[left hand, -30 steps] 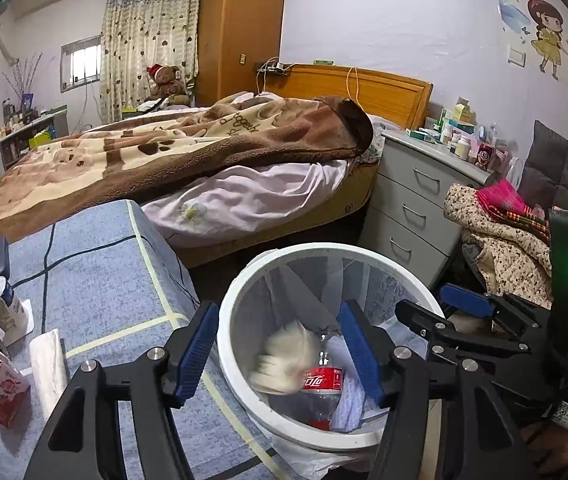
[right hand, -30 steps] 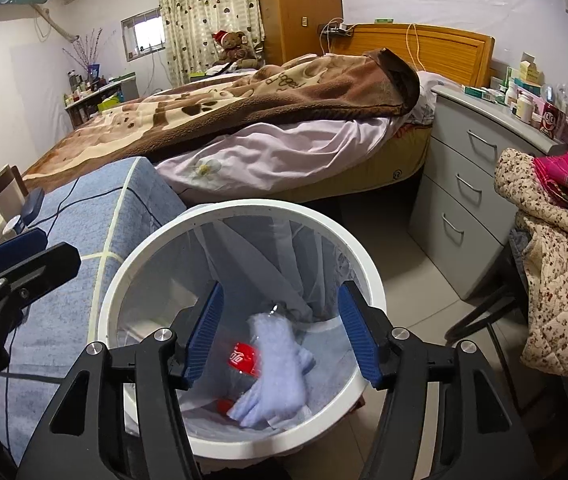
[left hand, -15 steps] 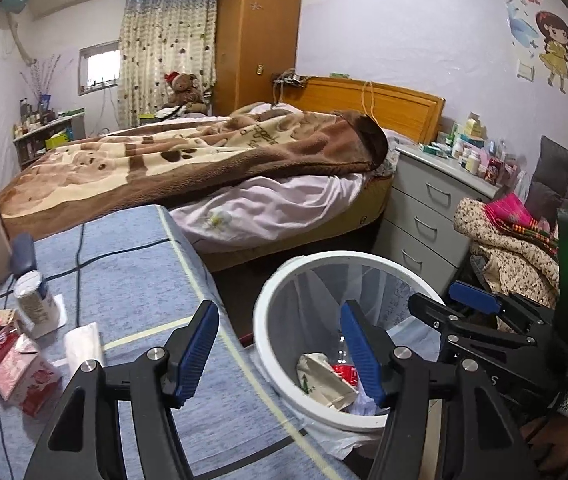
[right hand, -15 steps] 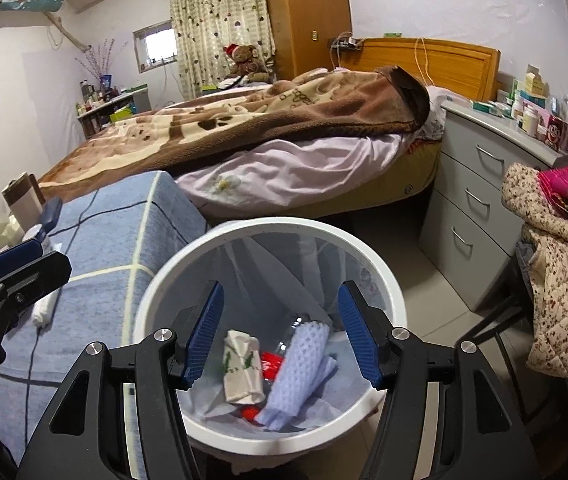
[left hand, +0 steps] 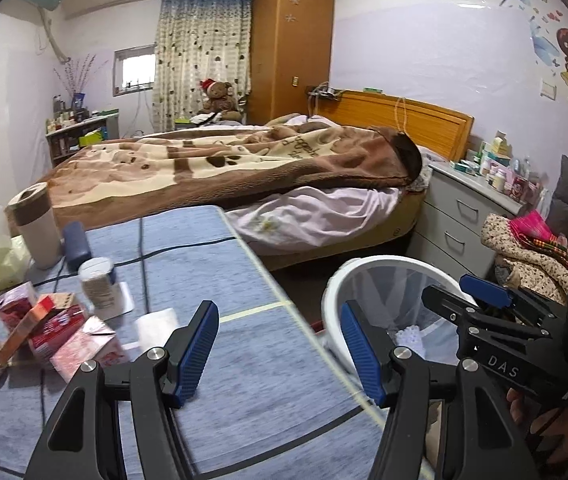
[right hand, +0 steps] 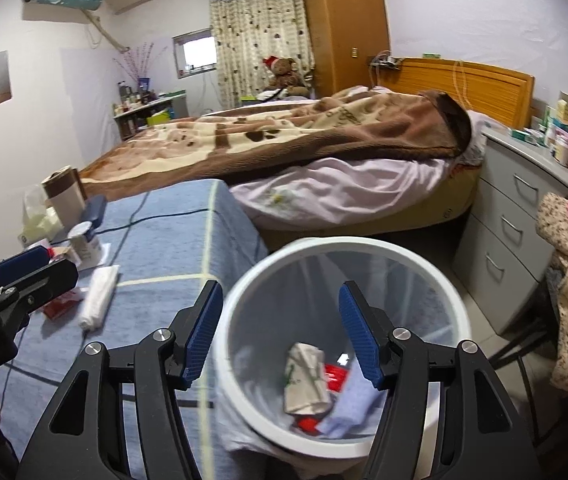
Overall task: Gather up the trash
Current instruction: 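Move the right gripper back over the bed toward the white cloth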
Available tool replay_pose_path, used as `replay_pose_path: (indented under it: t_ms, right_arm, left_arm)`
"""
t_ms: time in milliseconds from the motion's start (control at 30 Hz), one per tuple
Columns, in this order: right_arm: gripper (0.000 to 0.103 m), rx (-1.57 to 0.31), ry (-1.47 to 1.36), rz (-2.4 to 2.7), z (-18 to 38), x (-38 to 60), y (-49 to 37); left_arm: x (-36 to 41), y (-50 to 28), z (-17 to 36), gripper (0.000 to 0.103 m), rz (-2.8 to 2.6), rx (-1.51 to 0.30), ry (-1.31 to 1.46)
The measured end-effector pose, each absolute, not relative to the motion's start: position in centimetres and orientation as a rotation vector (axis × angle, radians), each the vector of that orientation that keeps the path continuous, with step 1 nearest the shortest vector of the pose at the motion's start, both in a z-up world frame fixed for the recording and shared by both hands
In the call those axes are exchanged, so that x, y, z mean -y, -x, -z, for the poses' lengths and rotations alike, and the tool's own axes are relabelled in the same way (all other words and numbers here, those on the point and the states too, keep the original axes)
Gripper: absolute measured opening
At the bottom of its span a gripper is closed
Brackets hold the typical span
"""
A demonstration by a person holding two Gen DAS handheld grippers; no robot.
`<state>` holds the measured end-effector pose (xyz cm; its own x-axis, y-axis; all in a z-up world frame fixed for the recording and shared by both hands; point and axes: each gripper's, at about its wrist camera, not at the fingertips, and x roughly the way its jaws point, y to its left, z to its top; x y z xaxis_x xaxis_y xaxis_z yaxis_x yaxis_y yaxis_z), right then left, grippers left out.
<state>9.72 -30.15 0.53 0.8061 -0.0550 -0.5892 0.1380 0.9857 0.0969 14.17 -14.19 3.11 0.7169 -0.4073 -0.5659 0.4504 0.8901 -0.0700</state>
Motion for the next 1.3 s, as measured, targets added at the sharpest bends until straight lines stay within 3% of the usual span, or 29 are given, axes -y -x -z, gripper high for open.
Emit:
replay_pose_path:
  t_ms: [700,1300]
  right_arm:
    - [0.072,-0.701,-0.080,-0.121,1.6,21.2,-14.7]
    - [0.072,-0.819,-0.061,-0.196,4.1,17.3,-18.6]
  left_arm:
    - [0.4,-17.3,0.6,0.068,0.249,-0.711,-0.019]
    - [-0.3,-23.4,4.5,0.069,0.267,-0.826,-0.117]
